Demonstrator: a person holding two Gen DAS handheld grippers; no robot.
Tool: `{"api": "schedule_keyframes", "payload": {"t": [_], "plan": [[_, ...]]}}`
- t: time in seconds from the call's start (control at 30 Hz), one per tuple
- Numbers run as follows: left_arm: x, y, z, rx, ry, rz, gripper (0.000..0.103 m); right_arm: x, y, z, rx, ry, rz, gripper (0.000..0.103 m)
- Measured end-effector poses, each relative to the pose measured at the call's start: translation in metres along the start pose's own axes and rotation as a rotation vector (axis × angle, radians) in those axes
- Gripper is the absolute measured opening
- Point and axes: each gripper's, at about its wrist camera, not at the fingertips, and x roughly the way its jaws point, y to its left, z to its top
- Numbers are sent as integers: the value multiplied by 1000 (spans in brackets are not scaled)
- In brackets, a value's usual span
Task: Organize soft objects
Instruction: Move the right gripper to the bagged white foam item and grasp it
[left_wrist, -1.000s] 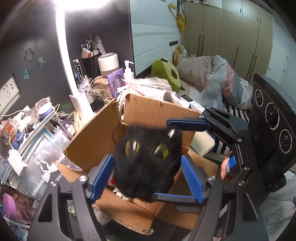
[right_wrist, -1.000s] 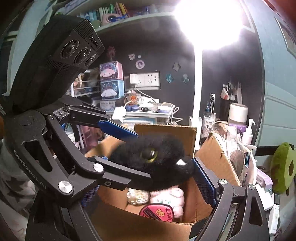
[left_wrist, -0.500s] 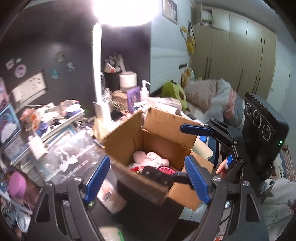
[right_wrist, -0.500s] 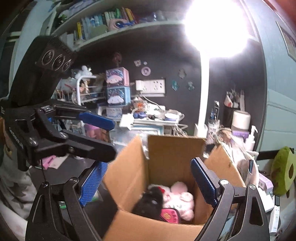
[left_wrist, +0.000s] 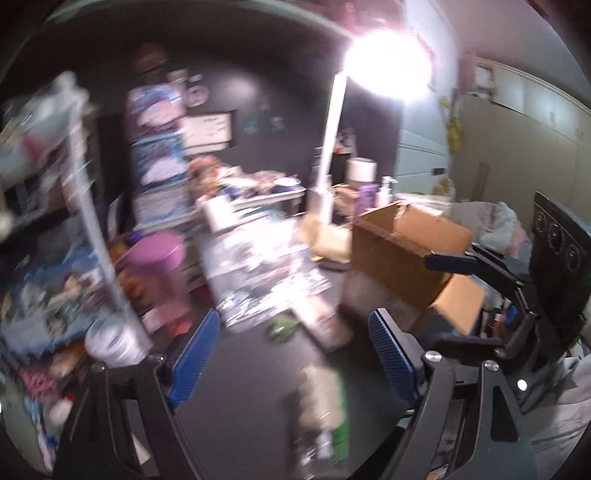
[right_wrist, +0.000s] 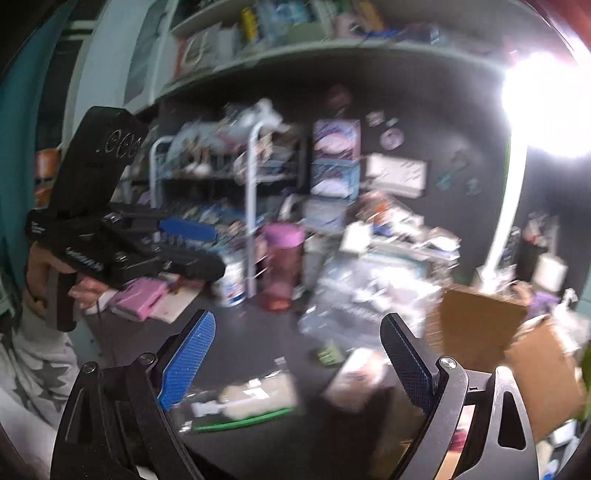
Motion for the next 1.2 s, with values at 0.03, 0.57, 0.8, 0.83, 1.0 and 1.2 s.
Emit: {"api": "schedule_keyframes", "payload": {"t": [0.03, 0.57, 0.8, 0.83, 1.0, 1.2], "plan": [[-1, 9, -9, -17, 3, 6, 81, 6, 6, -2, 1, 19, 14, 90], [37, 76, -112, -101, 56, -27, 81, 117, 12, -99, 359, 493, 142, 90], [43, 90, -121, -135, 56, 5, 81, 143, 17, -80, 384, 478, 188, 90], [42, 92, -122, -143, 56, 2, 81, 148, 20, -76, 374, 476, 192, 90], [40, 103, -122, -174, 47, 11, 81, 178, 33, -65, 302, 483, 188, 90], [45, 114, -124, -200, 63, 40, 81, 202, 48, -61, 211, 504, 192, 90]]}}
